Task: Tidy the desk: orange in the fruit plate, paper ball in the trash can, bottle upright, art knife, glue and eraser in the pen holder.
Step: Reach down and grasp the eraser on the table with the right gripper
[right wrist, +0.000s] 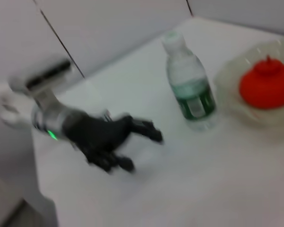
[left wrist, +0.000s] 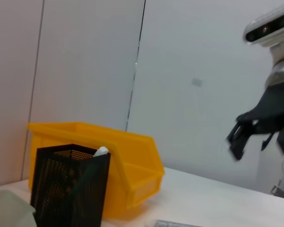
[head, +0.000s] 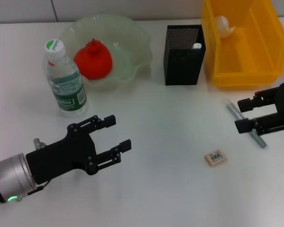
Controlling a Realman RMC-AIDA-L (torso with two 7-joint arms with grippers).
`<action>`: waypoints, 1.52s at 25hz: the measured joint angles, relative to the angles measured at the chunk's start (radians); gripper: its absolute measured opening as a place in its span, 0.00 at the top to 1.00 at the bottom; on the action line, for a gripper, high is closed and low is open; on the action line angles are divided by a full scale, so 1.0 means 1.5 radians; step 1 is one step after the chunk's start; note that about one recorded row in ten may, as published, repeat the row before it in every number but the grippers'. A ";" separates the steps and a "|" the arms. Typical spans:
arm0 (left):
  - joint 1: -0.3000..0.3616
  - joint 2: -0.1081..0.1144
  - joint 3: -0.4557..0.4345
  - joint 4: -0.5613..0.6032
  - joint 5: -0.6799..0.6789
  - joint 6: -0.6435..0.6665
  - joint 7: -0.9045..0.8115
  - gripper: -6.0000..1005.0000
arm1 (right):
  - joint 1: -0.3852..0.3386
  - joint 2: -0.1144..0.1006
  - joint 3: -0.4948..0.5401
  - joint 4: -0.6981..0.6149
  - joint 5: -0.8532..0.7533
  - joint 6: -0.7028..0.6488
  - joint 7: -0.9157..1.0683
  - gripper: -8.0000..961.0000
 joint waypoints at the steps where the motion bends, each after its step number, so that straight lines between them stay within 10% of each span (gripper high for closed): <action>1: 0.000 0.001 0.002 0.003 0.000 0.002 -0.008 0.28 | 0.004 0.002 -0.001 0.002 -0.019 0.003 -0.012 0.39; 12: -0.001 0.001 0.003 0.026 0.012 0.004 -0.061 0.28 | 0.031 0.043 -0.165 0.029 -0.203 0.123 -0.092 0.18; 38: 0.002 0.002 -0.003 0.033 0.008 -0.014 -0.063 0.28 | 0.071 0.047 -0.392 -0.022 -0.227 0.236 -0.115 0.20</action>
